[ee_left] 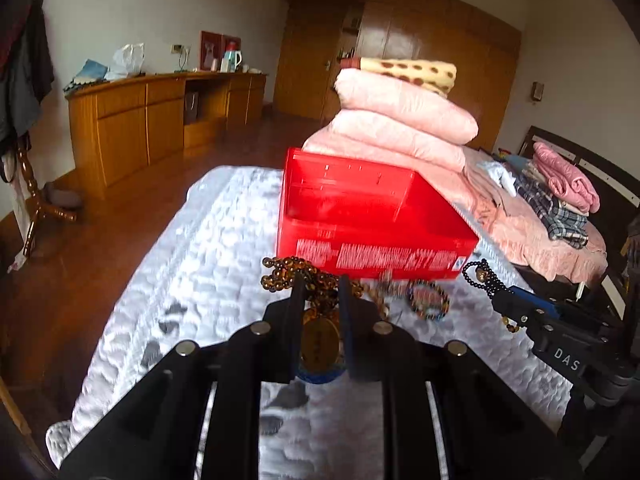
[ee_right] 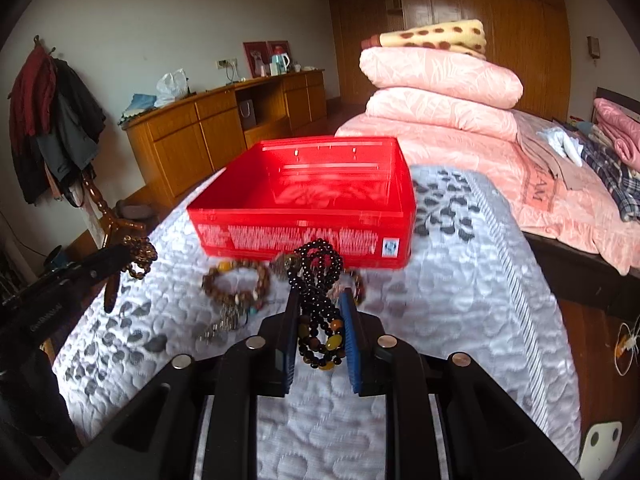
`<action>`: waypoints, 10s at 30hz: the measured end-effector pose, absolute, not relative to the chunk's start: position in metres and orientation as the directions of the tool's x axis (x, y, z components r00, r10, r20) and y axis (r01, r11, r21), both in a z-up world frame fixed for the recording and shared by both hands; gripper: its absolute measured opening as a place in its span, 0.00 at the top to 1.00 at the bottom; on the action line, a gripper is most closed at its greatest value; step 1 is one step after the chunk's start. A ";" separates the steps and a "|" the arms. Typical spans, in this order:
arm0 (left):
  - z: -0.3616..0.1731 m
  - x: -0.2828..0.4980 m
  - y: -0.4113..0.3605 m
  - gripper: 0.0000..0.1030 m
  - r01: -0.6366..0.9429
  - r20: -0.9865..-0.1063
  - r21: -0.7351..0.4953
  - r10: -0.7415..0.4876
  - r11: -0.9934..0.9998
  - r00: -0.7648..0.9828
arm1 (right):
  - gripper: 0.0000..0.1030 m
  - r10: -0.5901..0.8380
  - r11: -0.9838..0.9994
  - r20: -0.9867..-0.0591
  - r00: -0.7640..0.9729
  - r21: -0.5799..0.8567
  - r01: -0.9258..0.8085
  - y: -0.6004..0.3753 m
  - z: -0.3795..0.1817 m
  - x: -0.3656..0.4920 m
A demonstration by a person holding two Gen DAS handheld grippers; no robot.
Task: Organize jewelry
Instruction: 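Carry both strands over the red tin and open both tools to drop them, then move the left tool to the wooden bead bracelet while the right approaches the multicolour bracelet, then close the left tool on the wooden bracelet's charm while the right grips the multicolour bracelet, then lift both bracelets over the red tin and open both tools to release them, then move the right tool to the silver watch while the left approaches the wooden bead bracelet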
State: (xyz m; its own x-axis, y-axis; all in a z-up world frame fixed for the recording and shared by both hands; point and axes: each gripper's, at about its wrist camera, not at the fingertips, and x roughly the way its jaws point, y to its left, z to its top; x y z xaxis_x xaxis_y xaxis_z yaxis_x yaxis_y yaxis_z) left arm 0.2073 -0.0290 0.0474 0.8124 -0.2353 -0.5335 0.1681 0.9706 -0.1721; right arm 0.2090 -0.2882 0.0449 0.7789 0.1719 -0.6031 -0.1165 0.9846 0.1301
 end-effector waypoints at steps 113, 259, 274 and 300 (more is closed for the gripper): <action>-0.027 0.263 -0.082 0.78 0.186 -0.777 -0.088 -0.184 0.979 0.602 | 0.07 0.146 0.977 -0.670 0.728 0.214 0.001 -0.324 -0.002 0.228; 0.014 0.272 -0.054 0.41 0.152 -0.664 -0.032 -0.135 0.988 0.735 | 0.56 0.257 0.966 -0.708 0.657 0.206 -0.156 -0.296 -0.006 0.286; -0.002 0.281 -0.050 0.40 0.113 -0.694 -0.010 -0.088 0.994 0.714 | 0.55 0.279 0.960 -0.749 0.601 0.206 -0.188 -0.287 -0.021 0.300; -0.002 0.278 -0.034 0.35 0.073 -0.692 -0.016 -0.064 0.997 0.719 | 0.58 0.296 0.943 -0.767 0.569 0.138 -0.304 -0.256 -0.022 0.281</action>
